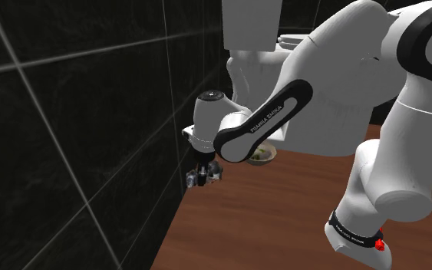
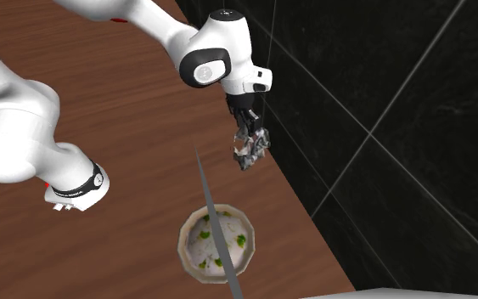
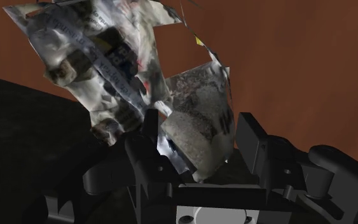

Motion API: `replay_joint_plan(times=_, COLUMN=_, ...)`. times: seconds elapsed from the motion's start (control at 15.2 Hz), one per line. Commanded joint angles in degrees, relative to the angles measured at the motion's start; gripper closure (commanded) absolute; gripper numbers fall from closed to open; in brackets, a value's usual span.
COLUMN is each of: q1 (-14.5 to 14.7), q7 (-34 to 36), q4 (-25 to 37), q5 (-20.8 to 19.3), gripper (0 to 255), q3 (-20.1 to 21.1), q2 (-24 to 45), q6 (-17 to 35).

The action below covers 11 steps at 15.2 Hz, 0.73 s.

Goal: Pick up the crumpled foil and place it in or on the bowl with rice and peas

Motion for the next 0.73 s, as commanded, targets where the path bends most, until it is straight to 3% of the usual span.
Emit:
replay_joint_plan(times=0.0, q1=0.05, q7=-0.44, q4=0.34, q5=0.54, gripper=255, q3=0.07, q2=-1.37, q6=-1.69)
replay_joint_plan(times=0.66, q1=0.26, q7=-2.14, q4=3.17, q5=2.37, gripper=255, q3=0.06, q2=-6.59, q6=-9.65)
